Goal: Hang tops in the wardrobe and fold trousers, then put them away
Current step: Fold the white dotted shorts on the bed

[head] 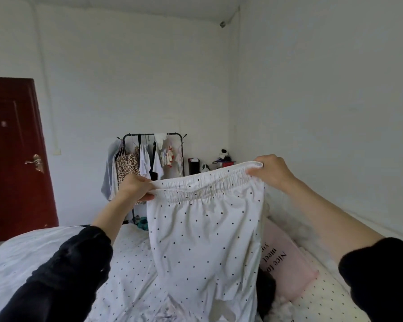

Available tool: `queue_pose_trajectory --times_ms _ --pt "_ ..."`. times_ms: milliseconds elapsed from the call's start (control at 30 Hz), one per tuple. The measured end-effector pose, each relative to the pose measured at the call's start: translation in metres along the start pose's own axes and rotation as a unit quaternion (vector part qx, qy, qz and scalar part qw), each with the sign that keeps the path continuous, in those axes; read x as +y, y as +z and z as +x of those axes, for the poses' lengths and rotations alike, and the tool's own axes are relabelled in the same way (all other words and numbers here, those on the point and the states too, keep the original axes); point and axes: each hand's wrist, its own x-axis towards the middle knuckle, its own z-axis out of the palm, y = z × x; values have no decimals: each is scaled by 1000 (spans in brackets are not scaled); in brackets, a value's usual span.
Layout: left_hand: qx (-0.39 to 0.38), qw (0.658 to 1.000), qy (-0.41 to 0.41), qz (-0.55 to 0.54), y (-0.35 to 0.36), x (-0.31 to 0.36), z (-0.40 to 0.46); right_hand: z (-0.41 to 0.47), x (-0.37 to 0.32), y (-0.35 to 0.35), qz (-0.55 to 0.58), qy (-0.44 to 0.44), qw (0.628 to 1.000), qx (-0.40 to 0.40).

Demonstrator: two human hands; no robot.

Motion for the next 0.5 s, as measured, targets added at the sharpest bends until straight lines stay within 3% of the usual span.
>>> queue_pose_trajectory --times_ms 100,200,300,400,500 --pt "-31 999 42 -1 -2 -15 -5 -9 13 6 1 3 999 -34" --pt "-77 993 91 10 -2 -29 -9 -12 21 8 27 25 999 -9" --pt "-126 970 162 129 -2 -49 -9 -12 21 12 27 24 999 2" --pt "-93 926 235 281 5 -70 -10 -12 18 11 29 23 999 -9" --pt "-61 921 263 280 7 -81 -9 -11 19 8 33 36 998 -34"
